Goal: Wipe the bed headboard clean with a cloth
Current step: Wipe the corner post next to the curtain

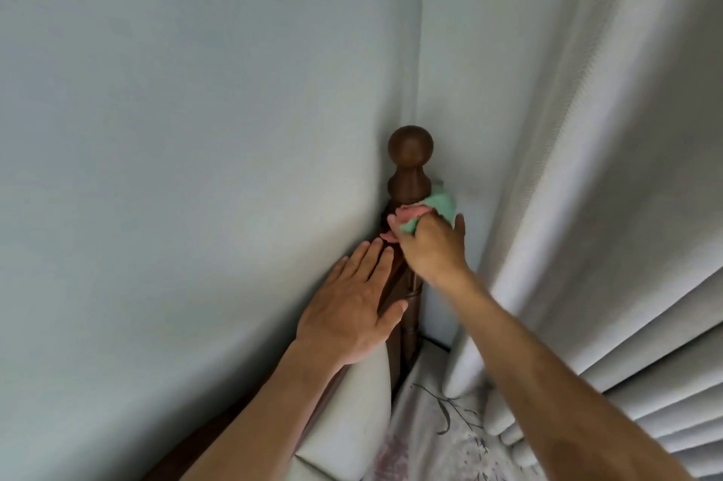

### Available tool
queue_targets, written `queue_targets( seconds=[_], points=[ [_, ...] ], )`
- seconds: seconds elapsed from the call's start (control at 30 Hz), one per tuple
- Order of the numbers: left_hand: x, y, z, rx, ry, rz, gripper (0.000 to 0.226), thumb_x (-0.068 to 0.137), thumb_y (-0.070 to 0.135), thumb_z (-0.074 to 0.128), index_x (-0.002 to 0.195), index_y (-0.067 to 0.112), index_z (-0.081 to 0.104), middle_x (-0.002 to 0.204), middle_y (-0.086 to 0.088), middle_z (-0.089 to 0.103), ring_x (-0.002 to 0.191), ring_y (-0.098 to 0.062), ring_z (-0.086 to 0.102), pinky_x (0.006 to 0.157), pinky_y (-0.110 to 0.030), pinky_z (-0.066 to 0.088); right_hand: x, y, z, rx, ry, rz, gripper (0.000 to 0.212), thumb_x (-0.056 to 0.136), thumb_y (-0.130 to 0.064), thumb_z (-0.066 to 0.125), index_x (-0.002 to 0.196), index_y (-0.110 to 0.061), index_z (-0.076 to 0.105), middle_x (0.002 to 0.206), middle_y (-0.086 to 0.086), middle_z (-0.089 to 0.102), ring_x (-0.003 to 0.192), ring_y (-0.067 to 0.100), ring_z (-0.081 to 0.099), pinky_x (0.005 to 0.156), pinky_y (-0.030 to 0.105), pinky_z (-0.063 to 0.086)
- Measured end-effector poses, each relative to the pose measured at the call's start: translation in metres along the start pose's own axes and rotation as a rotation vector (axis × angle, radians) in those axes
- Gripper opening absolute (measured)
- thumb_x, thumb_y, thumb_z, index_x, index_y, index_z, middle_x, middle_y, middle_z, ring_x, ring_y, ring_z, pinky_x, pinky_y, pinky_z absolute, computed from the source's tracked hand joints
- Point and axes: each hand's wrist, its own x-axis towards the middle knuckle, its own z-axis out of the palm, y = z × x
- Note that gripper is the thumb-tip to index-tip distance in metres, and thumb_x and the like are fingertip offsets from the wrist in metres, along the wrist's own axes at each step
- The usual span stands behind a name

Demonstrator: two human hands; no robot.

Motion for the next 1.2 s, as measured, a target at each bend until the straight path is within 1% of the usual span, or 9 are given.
queue_targets(
  seconds=[0.2, 0.33, 0.47, 0.6, 0.73, 0.87, 1.0, 1.13, 1.2],
  points=[
    [-0.002, 0.001, -0.002, 0.006, -0.006, -0.003, 0.075, 0.099, 0.059, 0.024, 0.157, 0.022, -0.005, 0.167, 0.003, -0.008, 0.152, -0.011, -0.011, 0.123, -0.029, -0.004, -0.021, 0.018, 0.002, -0.144, 0.304, -0.025, 0.039, 0.087, -0.061, 0.059, 0.097, -0.027, 0.073, 0.101, 0.004, 0.067, 0.103, 0.029, 0.053, 0.081, 0.033, 0.035],
    [-0.002, 0.000, -0.004, 0.004, -0.003, 0.006, 0.073, 0.100, 0.058, 0.023, 0.158, 0.021, -0.002, 0.167, 0.002, -0.006, 0.152, -0.011, -0.009, 0.124, -0.031, -0.003, -0.005, 0.015, 0.002, 0.475, 0.169, 0.098, 0.038, 0.080, -0.039, 0.077, 0.110, -0.019, 0.063, 0.111, 0.001, 0.065, 0.105, 0.025, 0.063, 0.095, 0.041, 0.051],
    [-0.003, 0.000, 0.000, 0.006, -0.004, 0.005, 0.072, 0.100, 0.060, 0.019, 0.158, 0.023, -0.003, 0.166, 0.003, -0.006, 0.152, -0.010, -0.009, 0.123, -0.029, -0.005, -0.040, 0.028, 0.052, 0.909, 0.088, 0.073, 0.043, 0.095, -0.049, 0.056, 0.136, -0.035, 0.049, 0.132, -0.010, 0.061, 0.121, 0.005, 0.058, 0.104, 0.027, 0.044],
    [-0.002, 0.000, 0.001, 0.017, -0.002, 0.007, 0.074, 0.097, 0.061, 0.015, 0.158, 0.023, 0.000, 0.167, 0.003, -0.004, 0.152, -0.010, -0.006, 0.123, -0.028, -0.002, -0.045, 0.060, 0.082, 1.333, 0.009, 0.494, 0.034, 0.104, -0.045, 0.036, 0.096, -0.022, 0.061, 0.070, -0.013, 0.073, 0.066, -0.001, 0.068, 0.077, 0.020, 0.051],
    [-0.002, -0.002, 0.000, -0.016, -0.023, 0.006, 0.071, 0.099, 0.059, 0.016, 0.158, 0.025, -0.002, 0.166, 0.005, -0.005, 0.151, -0.007, -0.008, 0.120, -0.025, -0.007, -0.032, 0.042, 0.082, 1.308, -0.063, 0.369, 0.058, 0.102, -0.054, 0.035, 0.146, -0.018, 0.044, 0.139, -0.001, 0.057, 0.120, 0.009, 0.056, 0.109, 0.029, 0.038],
    [-0.002, -0.001, -0.001, -0.014, -0.024, -0.007, 0.072, 0.098, 0.059, 0.019, 0.158, 0.023, 0.001, 0.166, 0.003, -0.003, 0.152, -0.008, -0.007, 0.122, -0.027, -0.004, -0.039, 0.062, 0.091, 1.313, -0.042, 0.481, 0.037, 0.101, -0.050, 0.041, 0.083, -0.022, 0.058, 0.061, -0.006, 0.055, 0.049, 0.007, 0.052, 0.049, 0.020, 0.044],
    [-0.004, 0.001, -0.003, -0.036, -0.034, -0.007, 0.072, 0.099, 0.062, 0.018, 0.158, 0.023, 0.004, 0.166, 0.004, -0.002, 0.152, -0.008, -0.005, 0.124, -0.028, 0.000, -0.047, 0.070, 0.095, 1.236, -0.163, 0.521, 0.041, 0.106, -0.042, 0.032, 0.135, -0.019, 0.051, 0.126, 0.001, 0.054, 0.119, 0.015, 0.053, 0.104, 0.028, 0.039],
    [-0.004, -0.001, -0.003, -0.017, -0.038, -0.012, 0.077, 0.093, 0.064, 0.008, 0.158, 0.024, 0.003, 0.166, 0.004, -0.002, 0.152, -0.009, -0.005, 0.125, -0.030, 0.003, -0.033, 0.060, 0.061, 1.540, -0.096, 0.439, 0.042, 0.098, -0.059, 0.039, 0.099, -0.028, 0.066, 0.095, -0.004, 0.069, 0.084, 0.012, 0.064, 0.081, 0.031, 0.052],
    [-0.004, 0.000, -0.004, 0.002, -0.035, -0.012, 0.077, 0.093, 0.063, 0.008, 0.158, 0.023, 0.003, 0.167, 0.003, -0.001, 0.153, -0.011, -0.004, 0.125, -0.031, 0.004, -0.030, 0.067, 0.052, 1.774, -0.019, 0.455, 0.049, 0.103, -0.051, 0.031, 0.129, -0.022, 0.062, 0.116, 0.001, 0.070, 0.101, 0.016, 0.066, 0.093, 0.033, 0.050]
  ],
)
